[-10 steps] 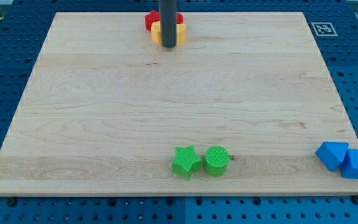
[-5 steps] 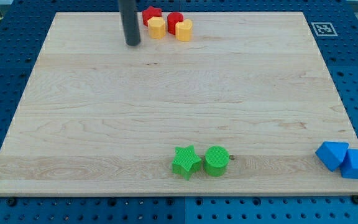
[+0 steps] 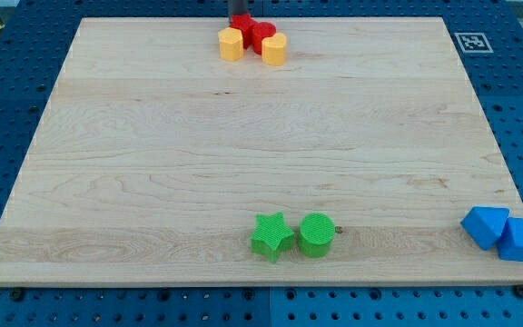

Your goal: Slightly push the yellow blocks towards left

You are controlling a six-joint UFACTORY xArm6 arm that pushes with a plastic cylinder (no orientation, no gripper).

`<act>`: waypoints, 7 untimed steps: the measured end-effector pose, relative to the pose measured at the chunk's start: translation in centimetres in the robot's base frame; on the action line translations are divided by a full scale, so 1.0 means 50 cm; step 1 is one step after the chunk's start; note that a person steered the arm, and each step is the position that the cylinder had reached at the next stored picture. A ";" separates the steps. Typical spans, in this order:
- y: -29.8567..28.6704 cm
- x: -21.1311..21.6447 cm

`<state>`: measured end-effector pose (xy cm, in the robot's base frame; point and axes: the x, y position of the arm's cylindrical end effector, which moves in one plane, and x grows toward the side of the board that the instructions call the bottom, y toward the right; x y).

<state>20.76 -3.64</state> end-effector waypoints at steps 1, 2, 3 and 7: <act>0.002 0.027; 0.002 0.003; 0.063 0.001; 0.167 0.187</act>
<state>30.11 4.73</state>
